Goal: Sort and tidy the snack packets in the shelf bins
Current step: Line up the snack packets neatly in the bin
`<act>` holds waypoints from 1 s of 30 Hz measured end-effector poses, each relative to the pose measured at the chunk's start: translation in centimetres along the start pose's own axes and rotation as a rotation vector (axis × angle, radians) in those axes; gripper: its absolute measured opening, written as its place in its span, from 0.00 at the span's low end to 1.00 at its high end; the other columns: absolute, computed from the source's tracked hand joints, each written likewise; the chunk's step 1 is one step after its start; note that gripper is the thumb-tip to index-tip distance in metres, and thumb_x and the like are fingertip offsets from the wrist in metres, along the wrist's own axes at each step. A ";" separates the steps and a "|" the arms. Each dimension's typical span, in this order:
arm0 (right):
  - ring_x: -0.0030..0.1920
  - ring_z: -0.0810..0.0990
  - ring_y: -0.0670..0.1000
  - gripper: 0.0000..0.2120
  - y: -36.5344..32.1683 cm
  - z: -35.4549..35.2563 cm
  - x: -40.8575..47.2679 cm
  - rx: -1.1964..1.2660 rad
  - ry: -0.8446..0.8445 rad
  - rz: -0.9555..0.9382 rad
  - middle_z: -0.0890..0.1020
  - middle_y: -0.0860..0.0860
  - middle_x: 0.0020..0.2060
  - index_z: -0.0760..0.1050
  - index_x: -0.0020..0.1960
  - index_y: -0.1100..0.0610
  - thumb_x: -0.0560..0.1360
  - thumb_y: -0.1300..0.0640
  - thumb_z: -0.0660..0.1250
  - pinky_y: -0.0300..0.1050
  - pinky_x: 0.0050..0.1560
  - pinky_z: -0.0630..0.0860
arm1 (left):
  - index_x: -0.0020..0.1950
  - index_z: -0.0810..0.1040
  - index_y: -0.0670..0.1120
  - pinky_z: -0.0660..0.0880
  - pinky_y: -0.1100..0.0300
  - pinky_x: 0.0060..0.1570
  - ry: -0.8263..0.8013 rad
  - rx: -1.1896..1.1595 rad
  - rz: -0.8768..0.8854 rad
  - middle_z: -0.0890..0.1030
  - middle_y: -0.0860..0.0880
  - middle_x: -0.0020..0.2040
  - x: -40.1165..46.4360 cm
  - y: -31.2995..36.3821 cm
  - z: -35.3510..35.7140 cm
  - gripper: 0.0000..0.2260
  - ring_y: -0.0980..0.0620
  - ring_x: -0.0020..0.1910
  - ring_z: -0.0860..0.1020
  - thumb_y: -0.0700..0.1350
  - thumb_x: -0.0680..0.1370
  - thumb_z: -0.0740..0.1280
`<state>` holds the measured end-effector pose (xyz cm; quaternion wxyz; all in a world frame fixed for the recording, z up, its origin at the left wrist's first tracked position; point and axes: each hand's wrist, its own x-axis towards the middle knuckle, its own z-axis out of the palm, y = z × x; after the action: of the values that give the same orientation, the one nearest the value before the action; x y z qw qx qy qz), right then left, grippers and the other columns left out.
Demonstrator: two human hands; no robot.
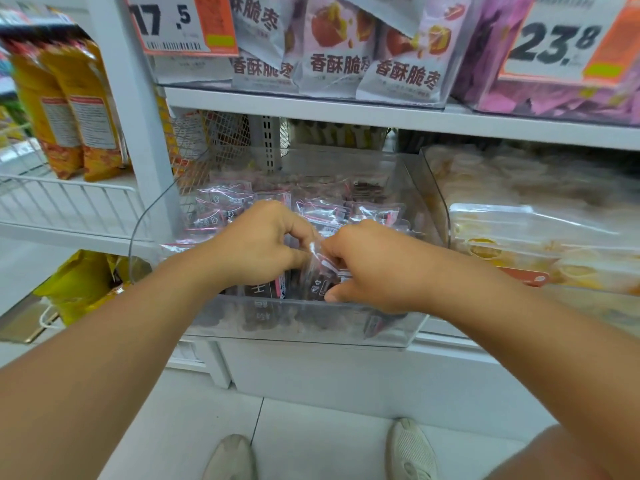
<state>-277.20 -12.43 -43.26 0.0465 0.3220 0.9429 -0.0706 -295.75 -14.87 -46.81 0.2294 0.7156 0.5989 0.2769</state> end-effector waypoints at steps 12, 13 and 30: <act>0.40 0.80 0.44 0.08 2.1 -1.2 -1.0 0.257 0.015 -0.014 0.84 0.47 0.40 0.85 0.49 0.52 0.78 0.50 0.69 0.43 0.44 0.77 | 0.41 0.88 0.52 0.72 0.53 0.66 -0.032 -0.063 -0.017 0.84 0.59 0.54 -0.5 1.0 -0.8 0.01 0.65 0.56 0.79 0.46 0.73 0.76; 0.37 0.79 0.40 0.05 2.1 -1.0 -0.7 0.268 0.086 -0.017 0.84 0.45 0.36 0.86 0.47 0.50 0.77 0.53 0.71 0.36 0.41 0.74 | 0.41 0.88 0.52 0.72 0.53 0.66 -0.035 -0.064 -0.019 0.84 0.59 0.55 -0.6 0.9 -0.8 0.02 0.65 0.57 0.79 0.46 0.73 0.76; 0.38 0.85 0.44 0.09 2.4 0.4 0.2 0.547 0.062 -0.032 0.87 0.49 0.36 0.86 0.46 0.56 0.67 0.61 0.81 0.37 0.44 0.81 | 0.52 0.73 0.53 0.73 0.53 0.48 -0.164 0.424 -0.044 0.76 0.55 0.47 -1.2 2.3 0.3 0.12 0.51 0.46 0.74 0.59 0.76 0.67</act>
<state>-275.90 -10.49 -43.90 -0.0720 0.3096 0.8948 -0.3134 -294.02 -16.42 -45.67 0.1276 0.7545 0.6387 0.0806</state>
